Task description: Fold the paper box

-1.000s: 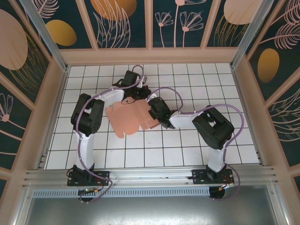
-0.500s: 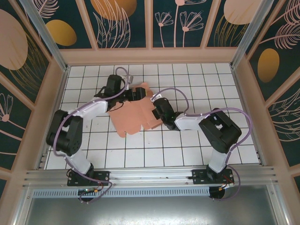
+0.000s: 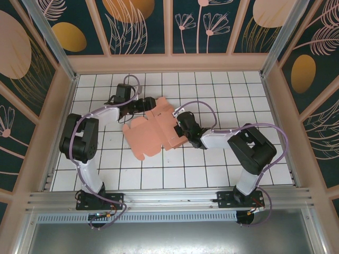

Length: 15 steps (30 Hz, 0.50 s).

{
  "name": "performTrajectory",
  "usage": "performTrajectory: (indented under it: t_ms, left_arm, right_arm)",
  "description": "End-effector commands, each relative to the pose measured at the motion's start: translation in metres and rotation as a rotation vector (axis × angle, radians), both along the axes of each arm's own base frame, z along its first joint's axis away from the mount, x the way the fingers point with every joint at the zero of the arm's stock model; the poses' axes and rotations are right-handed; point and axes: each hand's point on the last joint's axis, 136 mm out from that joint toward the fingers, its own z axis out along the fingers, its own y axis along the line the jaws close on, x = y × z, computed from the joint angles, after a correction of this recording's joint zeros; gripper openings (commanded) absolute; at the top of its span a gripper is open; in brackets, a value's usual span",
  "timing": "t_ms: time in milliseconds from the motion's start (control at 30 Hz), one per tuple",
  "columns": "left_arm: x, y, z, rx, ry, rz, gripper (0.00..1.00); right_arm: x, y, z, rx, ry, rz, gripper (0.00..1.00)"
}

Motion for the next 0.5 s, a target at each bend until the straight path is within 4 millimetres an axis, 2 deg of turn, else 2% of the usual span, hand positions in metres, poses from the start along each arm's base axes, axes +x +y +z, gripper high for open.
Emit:
performTrajectory:
  t_ms: [0, 133, 467]
  left_arm:
    - [0.000, -0.004, -0.014, 0.011, 0.051, -0.020, 0.84]
    - [-0.003, -0.009, -0.021, -0.016, 0.078, -0.044, 0.83]
    - [-0.011, -0.030, -0.003, -0.148, 0.057, -0.142, 0.72]
  right_arm:
    - [0.001, 0.000, 0.016, 0.048, -0.037, -0.009, 0.00]
    - [0.002, 0.001, 0.015, 0.043, -0.032, -0.006, 0.00]
    - [0.009, 0.014, 0.013, 0.047, -0.020, 0.015, 0.00]
